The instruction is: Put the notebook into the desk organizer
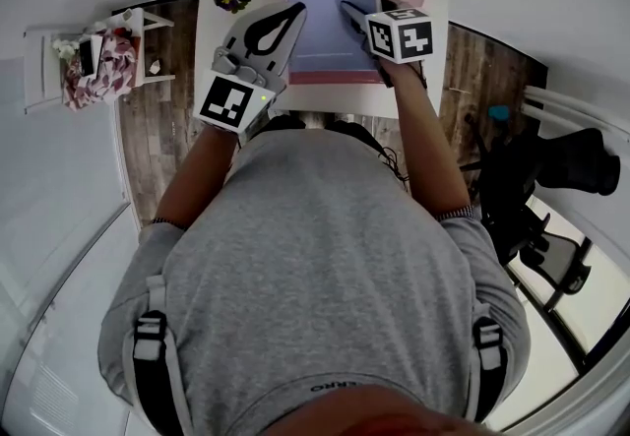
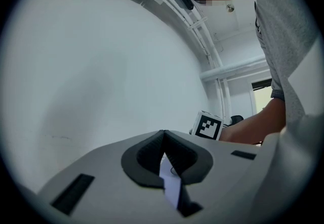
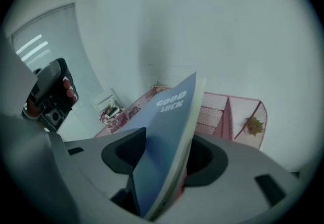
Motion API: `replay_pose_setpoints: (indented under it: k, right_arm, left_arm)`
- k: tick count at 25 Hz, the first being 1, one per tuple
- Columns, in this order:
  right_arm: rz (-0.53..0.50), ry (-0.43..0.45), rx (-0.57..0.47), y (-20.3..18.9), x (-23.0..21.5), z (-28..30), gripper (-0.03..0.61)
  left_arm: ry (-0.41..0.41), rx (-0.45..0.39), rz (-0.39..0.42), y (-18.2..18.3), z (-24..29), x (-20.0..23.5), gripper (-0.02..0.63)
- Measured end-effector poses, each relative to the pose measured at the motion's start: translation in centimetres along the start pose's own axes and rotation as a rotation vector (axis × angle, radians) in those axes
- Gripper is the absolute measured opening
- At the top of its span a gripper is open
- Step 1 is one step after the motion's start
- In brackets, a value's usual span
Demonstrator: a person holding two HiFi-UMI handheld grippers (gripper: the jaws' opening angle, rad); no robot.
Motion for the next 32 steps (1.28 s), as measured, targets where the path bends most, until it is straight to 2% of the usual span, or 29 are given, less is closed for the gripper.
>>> replay_pose_setpoints:
  k: [2,5,13,15,17,21,23,25,27,32]
  right_arm:
    - [-0.082,-0.077,0.036,-0.5,-0.4,0.3,0.221]
    - [-0.173,-0.162,0.081,-1.3,-0.8,0.7,0.247]
    - [-0.269,-0.283,0.173,-2.1,-0.8,1.3,0.268]
    - [-0.297,-0.321,0.176,-1.9,-1.0,1.2,0.299]
    - [-0.325,-0.349,0.182,-1.8,-1.3,1.1,0.379]
    - [-0.312,-0.337,0.172,-1.8,-1.4,1.0,0.385]
    - [-0.303,-0.328,0.136,-1.4,-1.2,0.5,0.385]
    - [-0.294,-0.305,0.072,-0.7,-0.6,-0.3,0.382]
    - [-0.294,-0.268,-0.01,0.3,0.0,-1.4,0.345]
    - [-0.273,-0.116,-0.22,2.4,1.9,-5.1,0.284]
  left_arm:
    - [-0.004,0.0,-0.004,-0.1,-0.3,0.3,0.018]
    - [-0.013,-0.003,-0.012,-0.2,-0.6,0.7,0.018]
    - [-0.04,0.024,-0.015,-0.9,-1.6,1.2,0.018]
    - [-0.047,0.013,-0.015,-0.7,-1.7,1.2,0.018]
    - [-0.052,0.013,-0.015,-0.7,-1.8,1.3,0.018]
    - [-0.053,0.022,-0.021,-1.1,-1.8,1.4,0.018]
    - [-0.059,0.042,-0.017,-1.5,-1.7,1.3,0.018]
    - [-0.059,0.058,-0.002,-1.8,-1.6,1.1,0.018]
    - [-0.046,0.06,0.004,-1.9,-1.3,1.0,0.018]
    - [0.001,0.063,0.024,-1.2,-0.6,0.2,0.018]
Point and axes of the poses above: the fingertips, and each gripper's own axes: z forward along the fingers, x to its left, y out of its top, the point moved 3 cm from there along -z, backward along the fingers, and after that the axes turned 5 degrees about z, right-handed, at the moved point
